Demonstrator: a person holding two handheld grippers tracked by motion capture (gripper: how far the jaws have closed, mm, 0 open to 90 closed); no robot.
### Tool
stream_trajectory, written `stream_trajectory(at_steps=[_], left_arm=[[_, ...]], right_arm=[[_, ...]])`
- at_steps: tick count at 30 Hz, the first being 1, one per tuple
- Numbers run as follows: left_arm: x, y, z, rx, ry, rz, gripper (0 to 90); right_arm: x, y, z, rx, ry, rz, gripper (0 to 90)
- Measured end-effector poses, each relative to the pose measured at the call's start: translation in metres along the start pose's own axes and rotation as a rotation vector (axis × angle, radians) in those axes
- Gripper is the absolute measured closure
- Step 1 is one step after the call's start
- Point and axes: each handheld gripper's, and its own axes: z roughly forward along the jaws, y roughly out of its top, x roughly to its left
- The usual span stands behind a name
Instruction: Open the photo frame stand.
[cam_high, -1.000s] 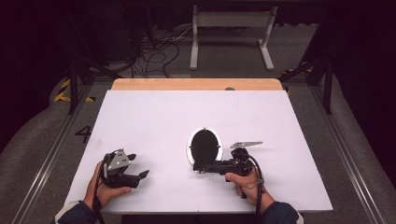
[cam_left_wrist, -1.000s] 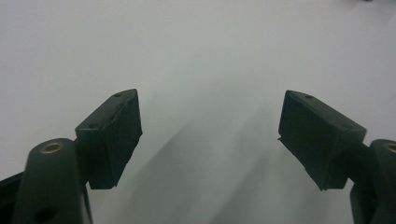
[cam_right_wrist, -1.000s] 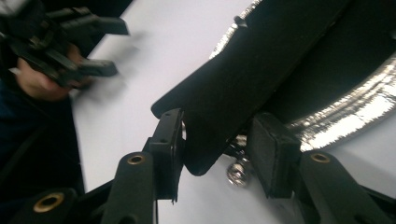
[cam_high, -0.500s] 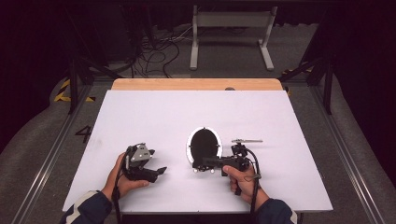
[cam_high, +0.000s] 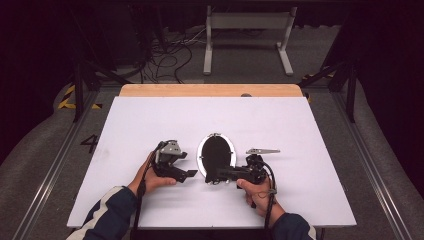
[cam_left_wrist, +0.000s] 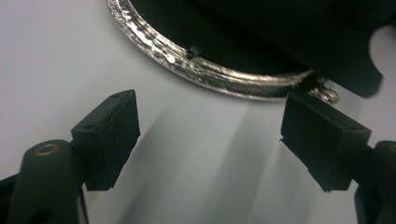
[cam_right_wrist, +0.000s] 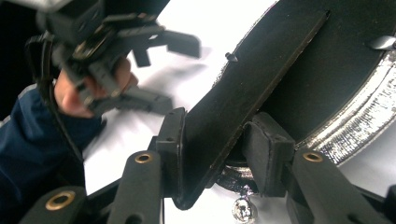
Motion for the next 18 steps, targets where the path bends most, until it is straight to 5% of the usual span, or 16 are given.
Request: stream_trajectory(at_steps=[1,6,8,15,18], left_arm=[[0.006,0.003,0.005,-0.007,-0.041,-0.039,19.7],[0.014,0.008,0.013,-0.022,-0.086,-0.085,17.1],[0.017,0.012,0.016,-0.042,-0.11,-0.13,17.1],[0.016,0.018,0.021,-0.067,-0.192,-0.116,21.5],[0.015,0.021,0.02,-0.053,-0.161,-0.099,22.0]], right_arm=[[0.001,0.0,0.0,-0.001,-0.006,-0.019,60.9],[0.002,0.0,-0.001,0.008,-0.009,-0.065,61.1],[0.005,0.0,-0.001,0.01,-0.015,-0.121,61.1],[0.009,0.0,-0.002,0.018,-0.018,-0.187,61.2],[0.008,0.0,-0.003,0.014,-0.016,-0.199,61.1]])
